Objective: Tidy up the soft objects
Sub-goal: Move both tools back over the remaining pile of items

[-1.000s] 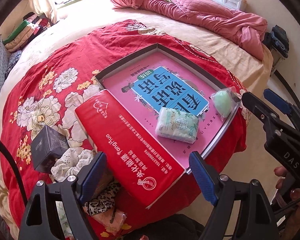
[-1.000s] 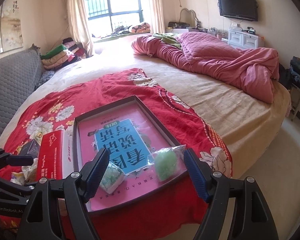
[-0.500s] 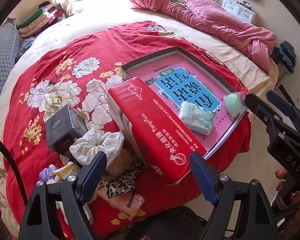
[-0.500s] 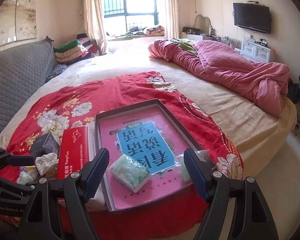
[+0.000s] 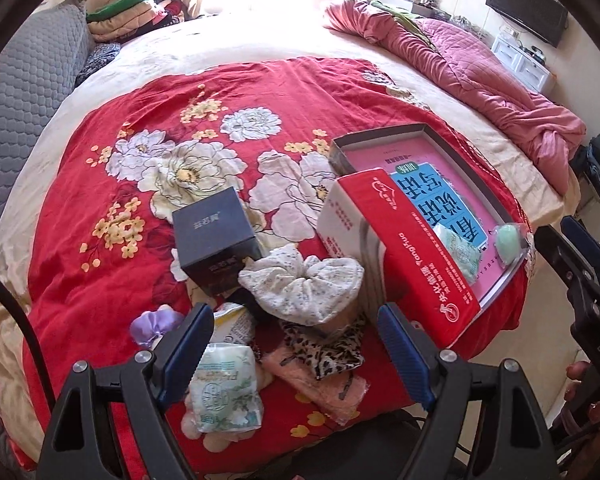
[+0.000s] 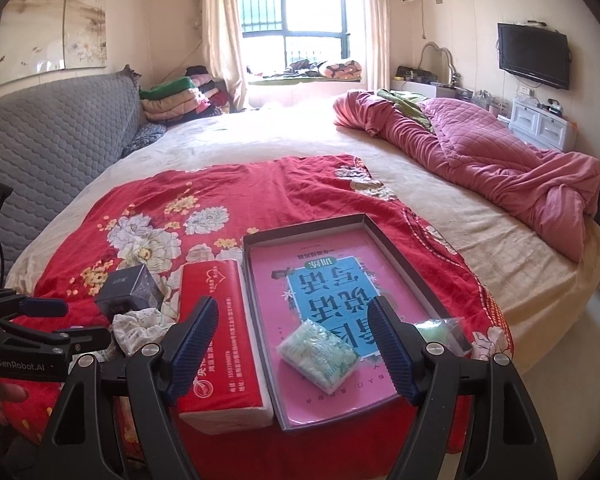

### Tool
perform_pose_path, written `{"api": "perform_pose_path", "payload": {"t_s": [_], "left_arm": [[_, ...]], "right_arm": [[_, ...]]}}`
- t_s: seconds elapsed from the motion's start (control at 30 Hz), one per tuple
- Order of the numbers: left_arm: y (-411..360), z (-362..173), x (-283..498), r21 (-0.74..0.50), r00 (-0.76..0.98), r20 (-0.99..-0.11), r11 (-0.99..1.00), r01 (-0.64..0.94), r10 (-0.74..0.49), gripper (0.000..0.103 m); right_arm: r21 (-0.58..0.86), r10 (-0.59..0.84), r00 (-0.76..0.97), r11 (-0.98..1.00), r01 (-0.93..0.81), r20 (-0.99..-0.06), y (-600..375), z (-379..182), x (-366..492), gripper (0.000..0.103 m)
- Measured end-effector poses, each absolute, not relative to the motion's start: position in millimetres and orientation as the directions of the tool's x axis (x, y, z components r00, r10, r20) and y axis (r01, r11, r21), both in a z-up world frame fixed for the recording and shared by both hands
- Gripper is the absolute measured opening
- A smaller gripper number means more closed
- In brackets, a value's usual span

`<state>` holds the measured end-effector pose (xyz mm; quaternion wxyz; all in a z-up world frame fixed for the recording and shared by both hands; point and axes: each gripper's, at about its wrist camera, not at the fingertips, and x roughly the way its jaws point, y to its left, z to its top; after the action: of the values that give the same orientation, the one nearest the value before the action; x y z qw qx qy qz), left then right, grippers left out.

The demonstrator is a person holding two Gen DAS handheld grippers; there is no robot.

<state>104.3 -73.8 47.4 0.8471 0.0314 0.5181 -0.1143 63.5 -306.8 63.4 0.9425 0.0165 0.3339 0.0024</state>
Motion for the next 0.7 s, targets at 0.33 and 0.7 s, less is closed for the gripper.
{"api": "perform_pose_path", "payload": {"t_s": [0.33,0.7], "left_arm": [[-19.2,51.7,103.4,-0.111,0.450,-0.878,0.985,0.133,-0.160,0.084],[22.1,50.3,95.3,-0.112,0.462,-0.877,0.991,0.068,-0.131,0.084]], "right_arm": [[0.008,0.069,0.773,0.997,-0.081,-0.630,-267.5,68.2,64.3,0.078],[-0.022,0.120,0.750,0.984,-0.176,-0.650,-227.2,60.7,63.9,0.078]]}}
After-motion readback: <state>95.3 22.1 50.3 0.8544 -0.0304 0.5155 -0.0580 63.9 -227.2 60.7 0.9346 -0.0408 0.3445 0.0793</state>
